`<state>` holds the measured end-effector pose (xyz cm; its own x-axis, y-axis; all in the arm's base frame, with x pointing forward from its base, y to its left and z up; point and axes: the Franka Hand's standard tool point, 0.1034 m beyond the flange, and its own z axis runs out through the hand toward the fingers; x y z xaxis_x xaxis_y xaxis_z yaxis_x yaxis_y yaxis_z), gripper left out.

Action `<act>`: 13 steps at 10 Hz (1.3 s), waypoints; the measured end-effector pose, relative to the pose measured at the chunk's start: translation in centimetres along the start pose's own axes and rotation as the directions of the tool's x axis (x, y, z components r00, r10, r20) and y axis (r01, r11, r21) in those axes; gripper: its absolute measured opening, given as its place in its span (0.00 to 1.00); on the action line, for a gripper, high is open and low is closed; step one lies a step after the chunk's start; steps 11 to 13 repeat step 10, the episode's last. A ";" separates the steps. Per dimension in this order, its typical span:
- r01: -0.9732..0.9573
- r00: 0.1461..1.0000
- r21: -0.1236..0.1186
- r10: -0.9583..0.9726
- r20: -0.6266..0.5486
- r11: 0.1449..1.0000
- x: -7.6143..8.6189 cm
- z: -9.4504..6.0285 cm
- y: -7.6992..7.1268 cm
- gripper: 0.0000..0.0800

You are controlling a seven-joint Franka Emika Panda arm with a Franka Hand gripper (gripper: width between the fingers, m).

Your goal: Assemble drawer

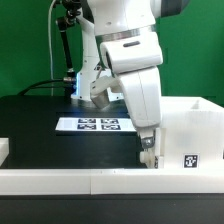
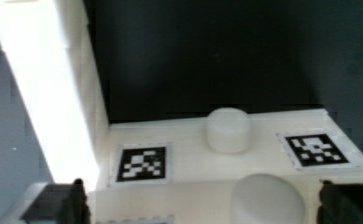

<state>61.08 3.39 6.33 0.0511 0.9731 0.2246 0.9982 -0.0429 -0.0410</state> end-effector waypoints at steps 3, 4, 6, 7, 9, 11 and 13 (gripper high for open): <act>0.010 1.000 0.001 -0.010 0.010 1.000 0.0 -0.3 0.4 0.81; 0.027 1.000 0.007 -0.027 0.014 1.000 -1.3 -0.4 0.3 0.81; 0.025 0.999 0.008 -0.026 0.020 1.000 -4.5 -1.2 0.2 0.81; 0.017 1.000 0.001 -0.017 0.020 1.000 -5.7 -1.6 0.3 0.81; 0.013 1.000 0.005 -0.013 0.019 1.000 -5.5 -1.3 0.2 0.81; 0.012 1.000 0.005 -0.012 0.019 1.000 -5.6 -1.3 0.2 0.81; 0.012 1.000 0.005 -0.012 0.019 1.000 -5.6 -1.3 0.2 0.81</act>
Offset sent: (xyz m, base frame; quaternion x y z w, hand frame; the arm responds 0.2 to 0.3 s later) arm 0.0016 -0.0326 -0.0036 0.0216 -0.0147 -0.0351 0.9990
